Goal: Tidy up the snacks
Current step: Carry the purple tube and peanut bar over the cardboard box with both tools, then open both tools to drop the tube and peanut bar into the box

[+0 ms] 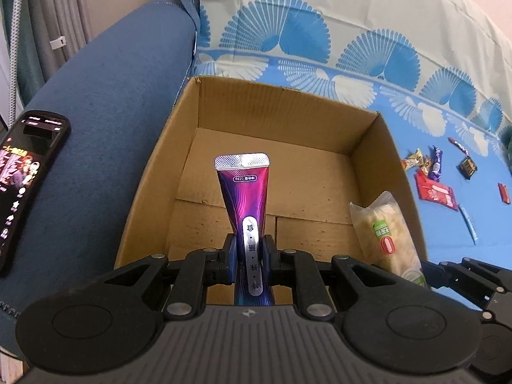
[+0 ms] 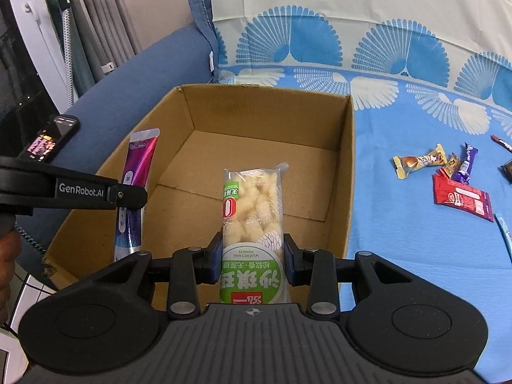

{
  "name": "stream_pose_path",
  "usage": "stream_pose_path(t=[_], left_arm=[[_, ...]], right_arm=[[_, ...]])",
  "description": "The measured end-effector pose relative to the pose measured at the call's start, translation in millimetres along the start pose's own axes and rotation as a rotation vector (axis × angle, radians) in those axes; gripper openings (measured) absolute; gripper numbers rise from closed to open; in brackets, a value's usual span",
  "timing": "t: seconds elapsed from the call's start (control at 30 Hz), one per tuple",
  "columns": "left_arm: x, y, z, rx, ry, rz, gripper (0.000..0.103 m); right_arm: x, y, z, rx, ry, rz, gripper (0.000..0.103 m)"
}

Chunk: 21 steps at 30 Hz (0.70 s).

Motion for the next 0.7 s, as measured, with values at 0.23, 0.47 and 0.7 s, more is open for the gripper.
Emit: stream_pose_path(t=[0.23, 0.47, 0.7], left_arm=[[20.1, -4.1, 1.5, 0.018, 0.025, 0.007, 0.017], [30.2, -2.4, 0.9, 0.028, 0.043, 0.02, 0.017], [31.0, -1.7, 8.3, 0.042, 0.02, 0.042, 0.036]], right_arm=[[12.5, -6.8, 1.9, 0.004, 0.01, -0.001, 0.038], [20.8, -8.8, 1.5, 0.006, 0.02, -0.002, 0.038], [22.4, -12.6, 14.0, 0.037, -0.007, -0.001, 0.04]])
Point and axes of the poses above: each gripper's, at about its wrist camera, not at the fingertips, and x roughly the way its jaws point, y to its left, z to its top, the point moved 10 cm from there along x, roughly the way its jaws point, and after that the axes turned 9 degrees about z, right-handed, at the moved point
